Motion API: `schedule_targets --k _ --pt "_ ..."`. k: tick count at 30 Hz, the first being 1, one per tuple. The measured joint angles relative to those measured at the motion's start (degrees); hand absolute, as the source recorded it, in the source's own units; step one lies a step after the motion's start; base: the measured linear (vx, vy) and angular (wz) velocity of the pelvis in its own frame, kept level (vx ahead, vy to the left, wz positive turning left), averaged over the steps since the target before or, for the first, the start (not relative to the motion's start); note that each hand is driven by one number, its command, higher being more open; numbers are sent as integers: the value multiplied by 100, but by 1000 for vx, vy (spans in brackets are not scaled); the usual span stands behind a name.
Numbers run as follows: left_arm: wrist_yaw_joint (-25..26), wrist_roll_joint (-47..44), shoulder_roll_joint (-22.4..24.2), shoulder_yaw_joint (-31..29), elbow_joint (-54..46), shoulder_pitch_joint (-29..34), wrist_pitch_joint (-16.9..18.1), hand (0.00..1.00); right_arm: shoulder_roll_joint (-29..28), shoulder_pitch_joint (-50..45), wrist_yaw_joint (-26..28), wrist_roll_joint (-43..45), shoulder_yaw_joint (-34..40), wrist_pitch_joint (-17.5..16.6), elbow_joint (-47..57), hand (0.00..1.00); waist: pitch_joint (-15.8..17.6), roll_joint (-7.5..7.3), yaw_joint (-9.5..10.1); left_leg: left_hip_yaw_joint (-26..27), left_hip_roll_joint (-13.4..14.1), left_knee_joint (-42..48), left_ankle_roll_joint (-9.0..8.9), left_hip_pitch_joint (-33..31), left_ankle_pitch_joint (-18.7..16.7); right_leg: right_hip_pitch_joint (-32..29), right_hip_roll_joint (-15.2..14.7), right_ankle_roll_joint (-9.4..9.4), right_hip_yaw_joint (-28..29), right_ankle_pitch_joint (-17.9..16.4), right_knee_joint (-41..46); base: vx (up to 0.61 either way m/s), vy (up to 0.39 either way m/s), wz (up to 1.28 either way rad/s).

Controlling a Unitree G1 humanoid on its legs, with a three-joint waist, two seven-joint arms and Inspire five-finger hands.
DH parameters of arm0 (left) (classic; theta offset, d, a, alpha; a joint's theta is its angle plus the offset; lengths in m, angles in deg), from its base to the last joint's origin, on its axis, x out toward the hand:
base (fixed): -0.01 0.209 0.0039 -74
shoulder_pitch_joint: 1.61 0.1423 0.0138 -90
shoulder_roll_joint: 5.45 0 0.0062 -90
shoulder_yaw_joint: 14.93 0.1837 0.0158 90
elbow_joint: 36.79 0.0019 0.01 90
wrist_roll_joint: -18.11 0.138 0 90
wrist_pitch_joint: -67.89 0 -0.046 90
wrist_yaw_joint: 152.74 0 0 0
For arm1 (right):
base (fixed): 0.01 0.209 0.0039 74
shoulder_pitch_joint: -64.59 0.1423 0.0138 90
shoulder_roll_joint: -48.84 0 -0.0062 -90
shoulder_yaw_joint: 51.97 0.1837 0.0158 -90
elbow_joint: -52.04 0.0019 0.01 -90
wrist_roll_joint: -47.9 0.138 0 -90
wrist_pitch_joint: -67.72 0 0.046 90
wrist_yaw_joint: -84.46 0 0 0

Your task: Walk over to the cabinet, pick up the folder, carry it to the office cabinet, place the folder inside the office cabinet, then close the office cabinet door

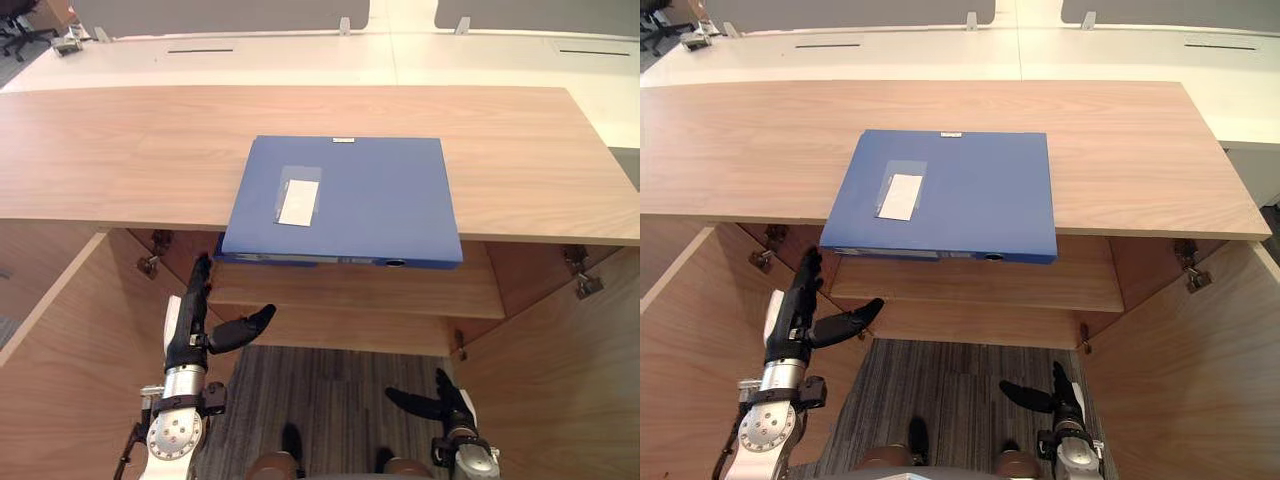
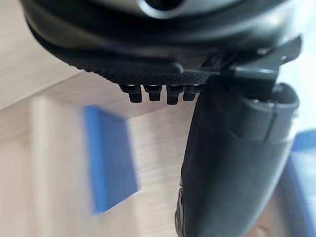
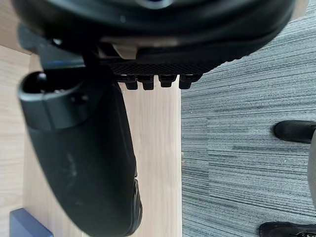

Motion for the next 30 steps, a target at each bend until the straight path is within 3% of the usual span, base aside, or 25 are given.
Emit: schedule_targets --k 6,14,20,22,25,30 --pt "301 905 -125 54 -1024 343 182 100 43 -193 -11 -188 -201 -68 -164 100 -177 24 21 -24 20 -235 -54 99 82 32 51 42 26 -27 -67 -22 -6 1" --pt "793 1950 -423 127 -1965 168 259 100 60 -219 -103 -226 -412 -127 -232 100 -226 9 -12 -46 8 -235 -27 236 101 203 44 56 36 -8 -75 -10 -1 0" --pt "851 2862 -1293 1001 -1881 -412 264 100 116 -199 -28 -253 -702 -189 -267 100 -310 5 -102 18 28 -268 -59 286 98 193 64 55 153 -9 -83 -55 -6 -7" --pt "835 3242 -1648 1399 -1564 -869 285 100 158 -200 17 -251 -753 -191 -268 100 -392 1 -142 75 51 -270 -48 287 109 162 87 45 219 7 -87 -16 -11 -13" --pt "737 3563 -1790 1586 -1182 -1160 268 100 236 -192 52 -248 -853 -199 -262 100 -478 1 -264 188 73 -271 -49 282 108 101 106 37 323 23 -91 15 -12 -19" --pt "593 4008 -1953 1709 -604 -1610 132 100 283 -220 115 -238 -845 -201 -263 100 -490 -31 -310 271 104 -273 -58 281 101 56 145 13 427 46 -94 14 -12 -12"
